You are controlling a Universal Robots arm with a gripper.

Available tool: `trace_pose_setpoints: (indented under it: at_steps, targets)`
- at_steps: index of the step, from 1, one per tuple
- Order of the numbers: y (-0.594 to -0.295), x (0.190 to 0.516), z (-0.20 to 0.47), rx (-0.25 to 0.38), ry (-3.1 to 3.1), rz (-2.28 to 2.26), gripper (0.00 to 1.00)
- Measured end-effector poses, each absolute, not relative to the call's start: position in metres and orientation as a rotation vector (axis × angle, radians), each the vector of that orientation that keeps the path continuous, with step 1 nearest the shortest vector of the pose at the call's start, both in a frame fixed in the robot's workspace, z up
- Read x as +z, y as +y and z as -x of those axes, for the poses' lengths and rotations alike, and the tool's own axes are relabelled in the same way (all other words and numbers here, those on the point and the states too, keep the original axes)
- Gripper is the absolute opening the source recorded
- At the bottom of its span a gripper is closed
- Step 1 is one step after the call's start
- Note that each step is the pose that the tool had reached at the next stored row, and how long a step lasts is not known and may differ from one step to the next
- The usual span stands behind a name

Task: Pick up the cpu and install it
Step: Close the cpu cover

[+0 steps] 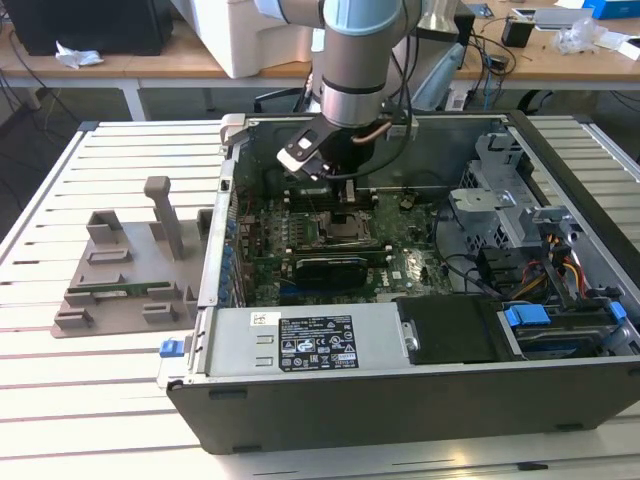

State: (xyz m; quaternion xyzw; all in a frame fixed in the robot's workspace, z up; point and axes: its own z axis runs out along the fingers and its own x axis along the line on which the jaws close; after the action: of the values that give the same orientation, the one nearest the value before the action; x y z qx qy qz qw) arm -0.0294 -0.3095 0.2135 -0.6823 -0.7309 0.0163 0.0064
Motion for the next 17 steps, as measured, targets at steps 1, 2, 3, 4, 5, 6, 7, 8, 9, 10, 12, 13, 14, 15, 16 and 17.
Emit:
trace_pose_setpoints:
  at_steps: [1,2,3,4,5,6,7,8,9,10,12,13,14,15,16,17]
  targets:
    - [-0.310,0.213,0.032,0.051,-2.287,2.135,0.11]
    - [-0.310,0.212,0.034,0.051,-2.287,2.135,0.11]
    - [-0.310,0.211,0.036,0.051,-2.287,2.135,0.11]
    - [-0.310,0.211,0.037,0.051,-2.287,2.135,0.11]
    - [-0.310,0.211,0.038,0.051,-2.287,2.135,0.11]
    - [-0.310,0.209,0.039,0.051,-2.287,2.135,0.11]
    - [-0.310,0.209,0.040,0.051,-2.287,2.135,0.11]
    - [-0.310,0.208,0.041,0.051,-2.287,2.135,0.11]
    - [-0.310,0.208,0.042,0.051,-2.287,2.135,0.11]
    - [-0.310,0.207,0.042,0.051,-2.287,2.135,0.11]
    - [-0.310,0.206,0.043,0.051,-2.287,2.135,0.11]
    - [-0.310,0.206,0.043,0.051,-2.287,2.135,0.11]
    - [-0.310,0.206,0.043,0.052,-2.287,2.135,0.11]
    - [-0.310,0.206,0.043,0.051,-2.287,2.135,0.11]
    - [-0.310,0.206,0.043,0.051,-2.287,2.135,0.11]
    - [-0.310,0.206,0.043,0.051,-2.287,2.135,0.11]
